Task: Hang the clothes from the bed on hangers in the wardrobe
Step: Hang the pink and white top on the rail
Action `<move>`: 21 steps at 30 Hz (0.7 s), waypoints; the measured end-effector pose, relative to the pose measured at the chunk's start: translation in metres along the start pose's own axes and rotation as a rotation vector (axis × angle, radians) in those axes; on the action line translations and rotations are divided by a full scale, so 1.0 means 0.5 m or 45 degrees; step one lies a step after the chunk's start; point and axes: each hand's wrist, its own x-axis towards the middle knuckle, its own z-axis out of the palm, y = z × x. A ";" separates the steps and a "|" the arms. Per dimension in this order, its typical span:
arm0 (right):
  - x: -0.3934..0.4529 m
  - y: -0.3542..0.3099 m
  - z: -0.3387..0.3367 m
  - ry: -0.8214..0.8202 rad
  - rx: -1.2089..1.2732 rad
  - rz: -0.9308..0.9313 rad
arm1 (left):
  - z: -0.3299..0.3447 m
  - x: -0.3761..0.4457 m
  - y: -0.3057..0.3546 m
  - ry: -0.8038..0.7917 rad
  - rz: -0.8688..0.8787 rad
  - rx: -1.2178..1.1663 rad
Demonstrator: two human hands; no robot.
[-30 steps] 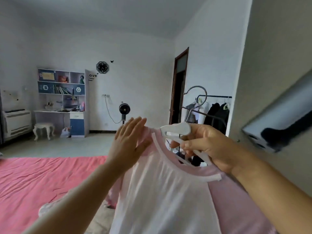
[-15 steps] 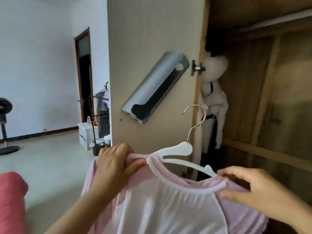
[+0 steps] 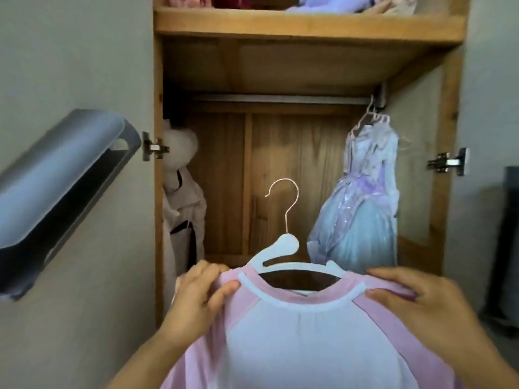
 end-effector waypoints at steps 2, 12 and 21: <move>-0.005 0.000 -0.028 0.174 0.030 0.079 | 0.048 0.045 0.007 0.016 -0.030 0.010; 0.188 0.026 -0.094 0.673 -0.659 0.268 | 0.263 0.254 0.078 -0.161 0.066 0.079; 0.506 0.159 -0.033 0.895 -0.839 0.349 | 0.411 0.510 0.062 -0.092 0.266 -0.095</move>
